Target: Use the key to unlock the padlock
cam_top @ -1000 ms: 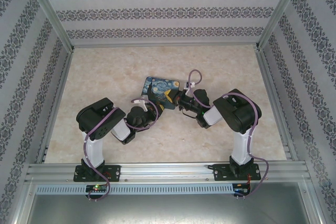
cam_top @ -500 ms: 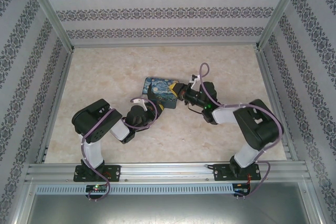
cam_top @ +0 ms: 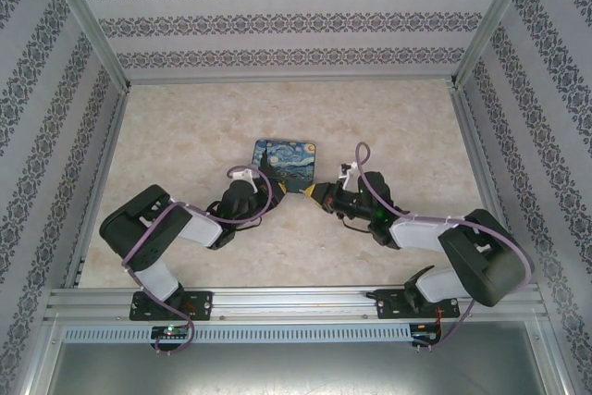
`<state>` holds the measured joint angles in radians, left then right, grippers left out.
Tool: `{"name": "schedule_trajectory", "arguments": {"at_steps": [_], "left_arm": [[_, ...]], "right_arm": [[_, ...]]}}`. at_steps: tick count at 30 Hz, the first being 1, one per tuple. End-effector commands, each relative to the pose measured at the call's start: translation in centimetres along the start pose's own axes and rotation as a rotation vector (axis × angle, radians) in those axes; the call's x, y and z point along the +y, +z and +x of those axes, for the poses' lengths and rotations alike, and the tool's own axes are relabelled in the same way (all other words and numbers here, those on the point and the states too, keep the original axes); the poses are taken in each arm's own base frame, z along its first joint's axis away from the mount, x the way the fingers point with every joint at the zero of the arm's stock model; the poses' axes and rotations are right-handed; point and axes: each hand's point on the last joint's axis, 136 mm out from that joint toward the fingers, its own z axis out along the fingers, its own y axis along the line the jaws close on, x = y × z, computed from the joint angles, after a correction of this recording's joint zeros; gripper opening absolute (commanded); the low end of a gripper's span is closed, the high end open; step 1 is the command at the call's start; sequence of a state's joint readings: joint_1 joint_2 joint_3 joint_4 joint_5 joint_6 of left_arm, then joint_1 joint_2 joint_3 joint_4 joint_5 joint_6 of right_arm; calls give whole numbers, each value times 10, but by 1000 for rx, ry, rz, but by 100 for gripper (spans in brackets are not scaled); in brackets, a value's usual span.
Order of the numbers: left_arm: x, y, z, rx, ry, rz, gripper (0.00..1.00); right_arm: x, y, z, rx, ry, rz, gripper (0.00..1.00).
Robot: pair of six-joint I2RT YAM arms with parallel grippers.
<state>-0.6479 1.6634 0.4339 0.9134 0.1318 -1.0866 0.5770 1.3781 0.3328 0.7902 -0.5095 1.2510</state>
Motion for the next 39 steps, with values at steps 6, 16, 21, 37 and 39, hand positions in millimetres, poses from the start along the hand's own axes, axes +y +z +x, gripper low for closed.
{"name": "schedule_trajectory", "arguments": {"at_steps": [6,16,21,37,39], "left_arm": [[-22,-5,1,39,-66,29,0],[-34,-11,-3,23,-187,96,0],[-39,-17,-7,13,-209,105,0],[-40,-24,-10,-5,-220,98,0],[-39,-24,-10,-3,-220,95,0]], "right_arm": [[-25,3,13,-25,5,50,0],[-27,17,8,-67,83,-25,0],[-27,24,3,-87,123,-64,0],[-13,41,-6,-103,140,-113,0],[-13,41,-6,-104,142,-111,0]]}}
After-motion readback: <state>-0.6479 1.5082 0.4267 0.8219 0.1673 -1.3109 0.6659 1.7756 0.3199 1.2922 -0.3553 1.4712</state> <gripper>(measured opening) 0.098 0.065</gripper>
